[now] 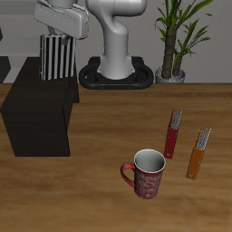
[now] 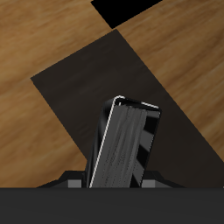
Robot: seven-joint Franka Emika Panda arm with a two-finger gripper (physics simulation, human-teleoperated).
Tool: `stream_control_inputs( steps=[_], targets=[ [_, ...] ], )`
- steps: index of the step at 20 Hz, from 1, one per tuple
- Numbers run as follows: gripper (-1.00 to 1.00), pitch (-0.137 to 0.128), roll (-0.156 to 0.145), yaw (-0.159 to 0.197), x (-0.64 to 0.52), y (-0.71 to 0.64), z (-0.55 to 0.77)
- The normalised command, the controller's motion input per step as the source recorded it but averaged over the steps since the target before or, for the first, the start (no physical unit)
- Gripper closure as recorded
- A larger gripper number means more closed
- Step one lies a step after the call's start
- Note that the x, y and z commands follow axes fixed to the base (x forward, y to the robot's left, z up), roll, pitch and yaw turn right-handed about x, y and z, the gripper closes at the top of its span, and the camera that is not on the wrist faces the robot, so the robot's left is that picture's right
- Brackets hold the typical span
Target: Place the striped book upright on top of the shelf and place the red mug on top of the shelf
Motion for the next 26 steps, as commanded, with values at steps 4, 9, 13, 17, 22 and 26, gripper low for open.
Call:
stream_control_inputs(
  steps=[4,9,13,17,22,26],
  targets=[
    [1.0,-0.037,0.002,-0.099,-0.38,-0.21,0.05],
    [1.0,-0.051,-0.017,-0.079,-0.46,-0.2,-0.01],
    [1.0,-0.035,-0.018,-0.076,-0.33,-0.24,-0.08],
    [1.0,0.008,-0.051,-0.09,-0.29,-0.2,-0.21],
    [1.0,-0.001,-0.008,-0.032,-0.27,0.01,-0.13],
    [1.0,-0.016,0.033,-0.007,-0.16,0.06,-0.14]
  ],
)
